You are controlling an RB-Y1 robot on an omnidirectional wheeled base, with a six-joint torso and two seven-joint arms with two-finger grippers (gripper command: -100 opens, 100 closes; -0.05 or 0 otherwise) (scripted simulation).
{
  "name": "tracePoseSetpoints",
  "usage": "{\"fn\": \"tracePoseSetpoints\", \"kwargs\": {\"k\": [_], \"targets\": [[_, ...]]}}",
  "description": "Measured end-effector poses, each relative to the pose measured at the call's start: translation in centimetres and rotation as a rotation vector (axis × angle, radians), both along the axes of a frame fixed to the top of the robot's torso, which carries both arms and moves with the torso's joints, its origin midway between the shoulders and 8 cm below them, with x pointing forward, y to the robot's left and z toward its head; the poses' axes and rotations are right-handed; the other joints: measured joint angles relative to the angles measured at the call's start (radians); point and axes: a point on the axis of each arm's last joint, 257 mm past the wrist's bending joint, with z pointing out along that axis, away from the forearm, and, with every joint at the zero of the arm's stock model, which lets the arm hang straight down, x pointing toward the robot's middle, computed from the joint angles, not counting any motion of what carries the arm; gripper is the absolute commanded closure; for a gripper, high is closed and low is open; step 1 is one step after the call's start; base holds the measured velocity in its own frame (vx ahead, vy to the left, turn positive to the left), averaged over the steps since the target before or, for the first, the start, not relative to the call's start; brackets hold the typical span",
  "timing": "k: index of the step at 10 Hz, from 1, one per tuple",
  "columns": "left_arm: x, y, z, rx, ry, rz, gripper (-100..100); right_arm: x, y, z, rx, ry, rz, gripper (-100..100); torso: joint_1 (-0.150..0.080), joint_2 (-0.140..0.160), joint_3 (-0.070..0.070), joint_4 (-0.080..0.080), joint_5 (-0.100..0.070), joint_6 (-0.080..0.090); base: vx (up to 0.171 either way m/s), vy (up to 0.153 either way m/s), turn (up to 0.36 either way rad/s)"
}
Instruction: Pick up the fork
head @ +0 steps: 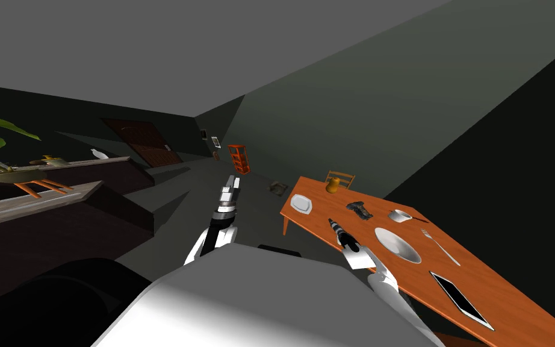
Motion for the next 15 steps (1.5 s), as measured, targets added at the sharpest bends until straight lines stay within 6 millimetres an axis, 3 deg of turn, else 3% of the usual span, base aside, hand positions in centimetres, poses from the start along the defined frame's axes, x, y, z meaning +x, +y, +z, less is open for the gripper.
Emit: {"fn": "tracePoseSetpoints", "kwargs": {"k": [6, 11, 15], "targets": [[0.0, 0.0, 0.0, 0.000, 0.000, 0.000, 0, -3.6, -4.6, -3.5, -0.101, 0.160, -0.044, -100, 0.000, 0.000, 0.000, 0.000, 0.000, 0.000, 0.042, 0.014, 0.051], [0.0, 0.0, 0.0, 0.000, 0.000, 0.000, 0, -5.9, -7.0, -5.2, -0.159, 0.253, -0.070, -100, 0.000, 0.002, 0.001, 0.000, 0.000, 0.000, 0.030, 0.014, 0.039], [0.0, 0.0, 0.0, 0.000, 0.000, 0.000, 0, -8.8, -10.2, -6.7, -0.225, 0.361, -0.102, -100, 0.001, 0.000, 0.000, 0.000, 0.001, 0.000, 0.048, 0.027, 0.068]]}}
